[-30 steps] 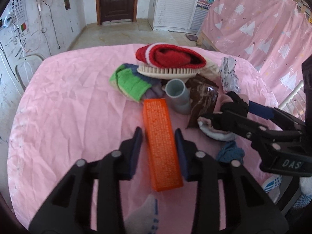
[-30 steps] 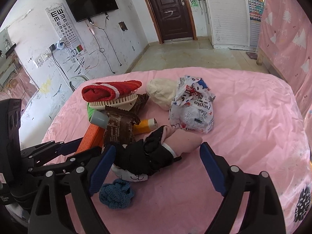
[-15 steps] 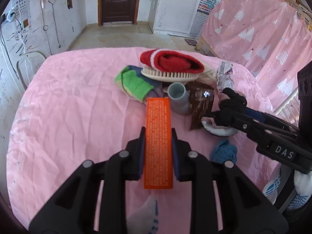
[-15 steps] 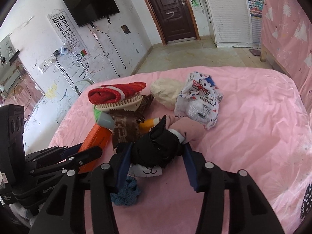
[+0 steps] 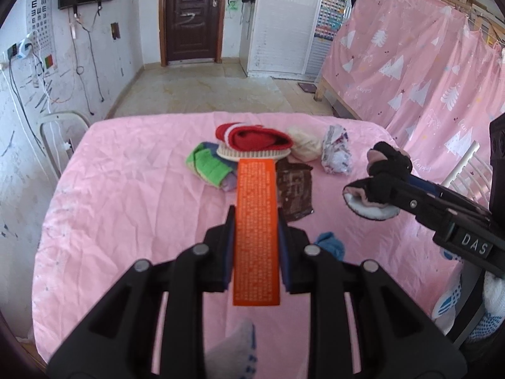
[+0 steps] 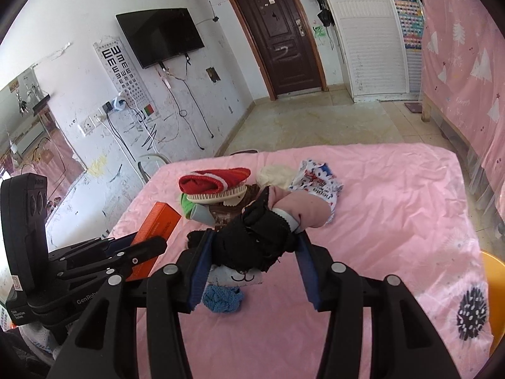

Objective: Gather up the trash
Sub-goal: 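Carry the orange box and black glove to the bucket and release both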

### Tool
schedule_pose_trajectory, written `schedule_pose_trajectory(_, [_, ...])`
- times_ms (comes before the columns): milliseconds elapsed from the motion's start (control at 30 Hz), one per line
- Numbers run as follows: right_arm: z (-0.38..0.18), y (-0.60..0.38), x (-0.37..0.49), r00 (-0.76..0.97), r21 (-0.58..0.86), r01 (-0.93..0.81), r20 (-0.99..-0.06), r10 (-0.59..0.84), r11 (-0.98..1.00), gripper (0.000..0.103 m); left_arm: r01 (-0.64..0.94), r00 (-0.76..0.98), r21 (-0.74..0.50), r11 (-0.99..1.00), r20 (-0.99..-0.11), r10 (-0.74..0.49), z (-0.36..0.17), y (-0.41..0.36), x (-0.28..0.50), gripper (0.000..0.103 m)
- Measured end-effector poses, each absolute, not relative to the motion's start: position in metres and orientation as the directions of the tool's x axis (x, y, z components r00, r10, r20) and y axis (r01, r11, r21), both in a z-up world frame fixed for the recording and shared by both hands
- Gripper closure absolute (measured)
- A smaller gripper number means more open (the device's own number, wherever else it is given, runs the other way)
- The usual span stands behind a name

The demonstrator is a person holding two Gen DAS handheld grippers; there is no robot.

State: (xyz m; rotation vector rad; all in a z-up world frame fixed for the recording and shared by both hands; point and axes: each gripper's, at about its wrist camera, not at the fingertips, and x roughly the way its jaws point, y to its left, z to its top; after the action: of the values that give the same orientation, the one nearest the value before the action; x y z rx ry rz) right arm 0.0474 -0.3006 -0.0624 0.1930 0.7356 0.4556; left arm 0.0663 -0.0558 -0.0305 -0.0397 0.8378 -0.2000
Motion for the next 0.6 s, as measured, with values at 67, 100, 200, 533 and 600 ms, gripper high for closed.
schedule_pose_trajectory(67, [-0.057, -0.306, 0.044, 0.664, 0.328, -0.324, -0.589, 0.460, 0.888, 0.062, 0.168, 0.659, -0.107, 0.980, -0.727, -0.192, -0.026, -0.060, 0.063, 0.081])
schedule_pose_trajectory(100, [-0.055, -0.310, 0.042, 0.670, 0.328, -0.320, -0.584, 0.457, 0.889, 0.062, 0.172, 0.664, -0.103, 0.980, -0.722, -0.193, -0.023, -0.063, 0.062, 0.081])
schedule_pose_trajectory(200, [-0.047, -0.319, 0.035, 0.693, 0.327, -0.309, -0.566, 0.447, 0.893, 0.062, 0.186, 0.676, -0.093, 0.978, -0.710, -0.196, -0.016, -0.071, 0.057, 0.081])
schedule_pose_trajectory(533, [-0.039, -0.380, 0.013, 0.760, 0.344, -0.239, -0.516, 0.395, 0.908, 0.062, 0.250, 0.691, -0.056, 0.967, -0.689, -0.219, 0.000, -0.116, 0.053, 0.081])
schedule_pose_trajectory(600, [-0.040, -0.392, 0.009, 0.771, 0.346, -0.225, -0.509, 0.383, 0.911, 0.062, 0.266, 0.691, -0.049, 0.963, -0.687, -0.226, 0.002, -0.127, 0.053, 0.081])
